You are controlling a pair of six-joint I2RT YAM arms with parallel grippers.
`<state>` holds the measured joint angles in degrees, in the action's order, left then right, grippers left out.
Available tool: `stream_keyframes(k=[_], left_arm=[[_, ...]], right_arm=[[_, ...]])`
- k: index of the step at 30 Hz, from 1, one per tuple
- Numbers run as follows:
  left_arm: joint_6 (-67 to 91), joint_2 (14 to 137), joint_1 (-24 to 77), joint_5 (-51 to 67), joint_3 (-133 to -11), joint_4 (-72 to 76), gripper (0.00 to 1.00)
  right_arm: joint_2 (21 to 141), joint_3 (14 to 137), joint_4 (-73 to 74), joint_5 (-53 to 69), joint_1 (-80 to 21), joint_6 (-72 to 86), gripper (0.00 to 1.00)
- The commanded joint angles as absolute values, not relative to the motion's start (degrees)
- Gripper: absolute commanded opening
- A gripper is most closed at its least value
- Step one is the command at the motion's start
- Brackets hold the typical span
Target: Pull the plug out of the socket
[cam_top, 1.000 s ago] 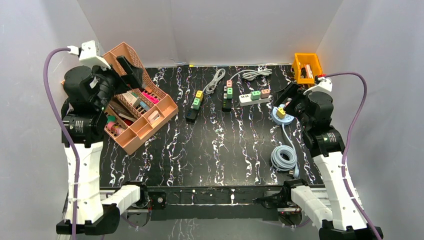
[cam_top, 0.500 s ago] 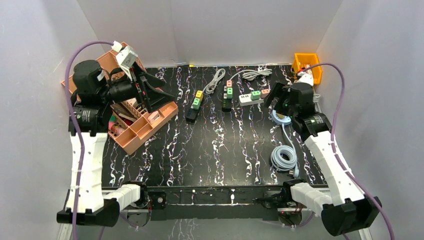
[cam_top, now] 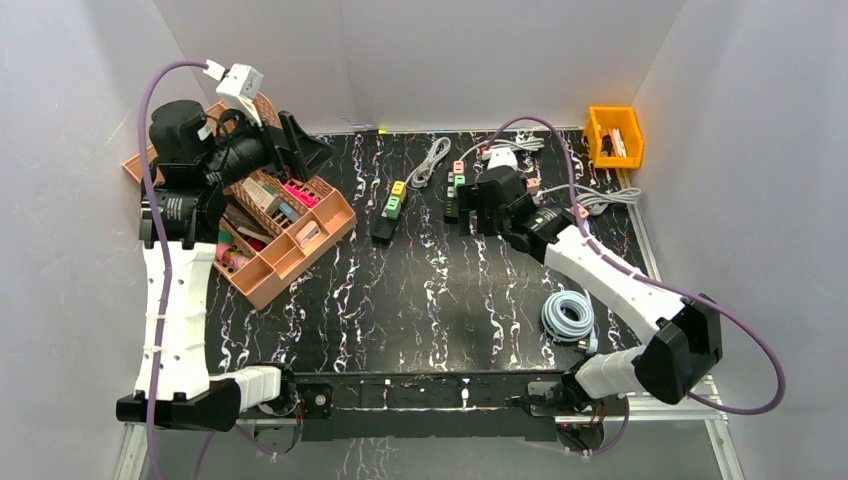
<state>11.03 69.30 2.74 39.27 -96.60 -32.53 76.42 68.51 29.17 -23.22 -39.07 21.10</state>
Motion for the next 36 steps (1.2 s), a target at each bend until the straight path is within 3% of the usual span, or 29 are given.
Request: stream_keyframes(k=[1,8,23,36], left_arm=[[10.74,68.24,2.64,26.94,-99.22,-36.56,0.98],[16.33,71.40,2.55,16.38,-96.14,-35.39,0.98],[24.27,73.06,1.77,22.45,-82.95,-27.82,0.98],[24.84,72.43,1.49,27.91,-75.20,-24.56,0.98]], right_arm=[[78.04,72.93,24.11,-23.65,-41.12,18.29,0.95],[84.97,76.46,21.52,-22.66,-44.13,18.05,0.94],[116.52,104.46,25.21,-18.92,-47.50,21.26,0.92],[132.56,121.27,30.74,-21.17,-47.81,23.90,0.84]])
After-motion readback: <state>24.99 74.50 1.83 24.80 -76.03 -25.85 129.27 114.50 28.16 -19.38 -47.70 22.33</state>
